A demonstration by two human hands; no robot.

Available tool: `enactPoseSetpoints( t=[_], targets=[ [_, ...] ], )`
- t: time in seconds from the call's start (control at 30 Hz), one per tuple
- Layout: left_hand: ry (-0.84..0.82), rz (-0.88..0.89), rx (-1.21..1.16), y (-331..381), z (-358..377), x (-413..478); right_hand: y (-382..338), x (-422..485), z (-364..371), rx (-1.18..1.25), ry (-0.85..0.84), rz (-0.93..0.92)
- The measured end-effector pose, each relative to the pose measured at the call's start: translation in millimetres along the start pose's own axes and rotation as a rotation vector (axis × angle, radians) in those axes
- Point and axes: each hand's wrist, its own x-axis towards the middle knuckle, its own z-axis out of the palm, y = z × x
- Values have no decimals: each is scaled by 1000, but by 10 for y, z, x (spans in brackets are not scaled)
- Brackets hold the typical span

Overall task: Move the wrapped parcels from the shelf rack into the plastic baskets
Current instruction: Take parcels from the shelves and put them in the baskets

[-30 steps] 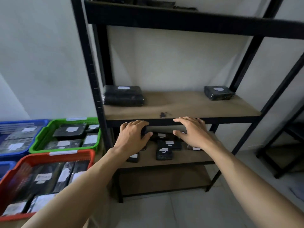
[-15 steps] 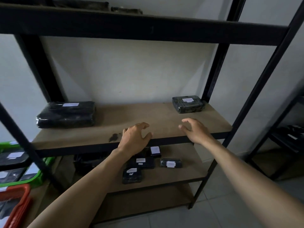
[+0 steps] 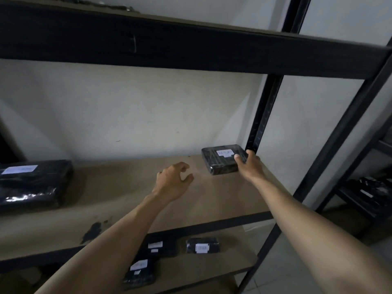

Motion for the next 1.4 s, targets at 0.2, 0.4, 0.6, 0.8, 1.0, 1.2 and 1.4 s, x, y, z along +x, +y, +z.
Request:
enactPoseSetpoints(
  t=[0.2, 0.4, 0.6, 0.8, 1.0, 1.2, 1.4],
  targets=[
    [-91, -110, -76, 150, 393, 652, 191, 387, 47, 25, -32, 39],
    [-157, -148, -46, 222, 686, 767, 420, 275, 50, 214, -70, 8],
    [-69, -79, -76, 278, 684, 645, 589, 215, 25, 303, -74, -2],
    [-3, -125, -103, 380, 643, 475, 497, 69, -22, 359, -123, -40],
    [154, -101, -87, 277, 430, 107, 329, -205, -26, 555, -215, -90],
    [355, -49, 68, 50, 17, -753, 61, -739, 267, 678, -349, -191],
    [463, -136, 216, -279, -431, -1704, -356, -1330, 620, 742, -503, -260]
  ],
)
